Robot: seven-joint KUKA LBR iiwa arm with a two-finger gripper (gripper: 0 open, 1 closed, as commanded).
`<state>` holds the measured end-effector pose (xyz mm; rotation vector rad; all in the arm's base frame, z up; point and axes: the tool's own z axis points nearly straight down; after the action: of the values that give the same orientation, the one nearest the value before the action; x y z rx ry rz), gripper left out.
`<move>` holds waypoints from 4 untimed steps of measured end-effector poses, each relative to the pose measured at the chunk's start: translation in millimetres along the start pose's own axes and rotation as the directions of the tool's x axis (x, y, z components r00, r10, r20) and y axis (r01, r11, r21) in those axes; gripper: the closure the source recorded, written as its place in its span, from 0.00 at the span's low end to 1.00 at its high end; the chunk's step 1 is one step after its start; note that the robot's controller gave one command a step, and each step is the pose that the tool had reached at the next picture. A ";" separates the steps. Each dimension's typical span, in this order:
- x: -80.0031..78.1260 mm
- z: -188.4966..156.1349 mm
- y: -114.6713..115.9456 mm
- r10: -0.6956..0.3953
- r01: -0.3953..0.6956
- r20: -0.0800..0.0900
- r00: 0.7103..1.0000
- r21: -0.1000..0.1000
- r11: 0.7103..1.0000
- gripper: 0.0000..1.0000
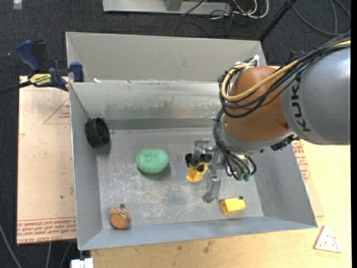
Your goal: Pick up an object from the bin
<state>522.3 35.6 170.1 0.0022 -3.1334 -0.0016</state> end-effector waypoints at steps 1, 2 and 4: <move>-1.7 -4.3 -0.1 0.001 -0.001 0.008 1.000 0.000 1.000 0.00; -42.0 30.6 -15.4 -0.045 0.045 0.017 0.999 0.000 0.999 0.00; -82.9 94.3 -31.8 0.080 -0.080 0.017 0.997 -0.002 0.997 1.00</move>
Offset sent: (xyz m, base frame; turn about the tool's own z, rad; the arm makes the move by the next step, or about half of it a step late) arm 0.0586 -0.0246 -0.0528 -0.0664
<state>604.5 4.0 75.1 -0.1231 -3.1476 -0.0038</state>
